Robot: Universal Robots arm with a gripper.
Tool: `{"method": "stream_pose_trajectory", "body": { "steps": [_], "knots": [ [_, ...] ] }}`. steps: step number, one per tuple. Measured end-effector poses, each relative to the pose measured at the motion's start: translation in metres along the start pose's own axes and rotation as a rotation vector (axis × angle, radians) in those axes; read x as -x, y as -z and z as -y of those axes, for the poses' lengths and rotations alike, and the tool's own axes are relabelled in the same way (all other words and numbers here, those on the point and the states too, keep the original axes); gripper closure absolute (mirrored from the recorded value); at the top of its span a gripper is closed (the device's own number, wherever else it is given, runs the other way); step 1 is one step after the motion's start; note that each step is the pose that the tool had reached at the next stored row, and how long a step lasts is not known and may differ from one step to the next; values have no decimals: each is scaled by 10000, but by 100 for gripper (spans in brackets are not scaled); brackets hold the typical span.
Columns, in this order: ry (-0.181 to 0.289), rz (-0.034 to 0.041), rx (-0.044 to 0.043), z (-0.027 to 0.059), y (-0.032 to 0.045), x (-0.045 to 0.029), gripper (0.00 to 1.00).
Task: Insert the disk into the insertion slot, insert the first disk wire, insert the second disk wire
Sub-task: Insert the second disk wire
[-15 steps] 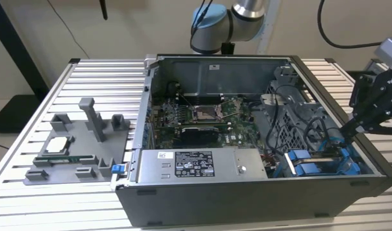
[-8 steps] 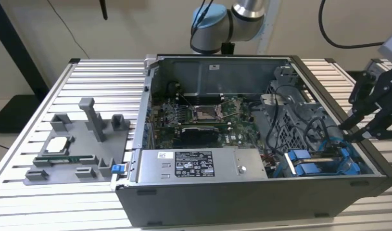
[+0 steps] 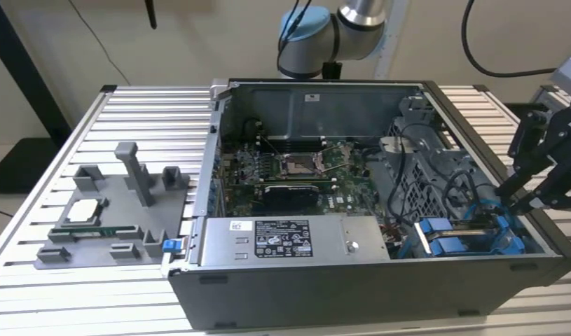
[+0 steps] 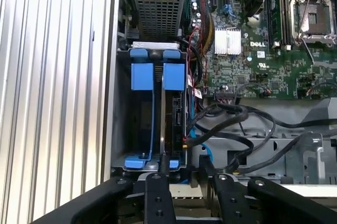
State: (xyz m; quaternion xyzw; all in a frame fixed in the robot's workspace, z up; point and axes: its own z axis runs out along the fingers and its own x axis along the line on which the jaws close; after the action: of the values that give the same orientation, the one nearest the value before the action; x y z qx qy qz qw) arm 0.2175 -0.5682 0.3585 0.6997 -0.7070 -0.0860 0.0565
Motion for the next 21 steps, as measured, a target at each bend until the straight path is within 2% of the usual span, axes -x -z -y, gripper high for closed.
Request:
{"method": "stream_pose_trajectory", "body": {
  "steps": [2,7,14,20,21],
  "knots": [
    [-12,-61,-2,5,-21,-1,0],
    [-10,-62,-26,9,-39,-1,0],
    [-7,-64,-145,20,-93,-3,0],
    [-6,-60,-157,21,-102,-4,0],
    [-5,-53,-159,21,-103,-4,100]
  ]
}}
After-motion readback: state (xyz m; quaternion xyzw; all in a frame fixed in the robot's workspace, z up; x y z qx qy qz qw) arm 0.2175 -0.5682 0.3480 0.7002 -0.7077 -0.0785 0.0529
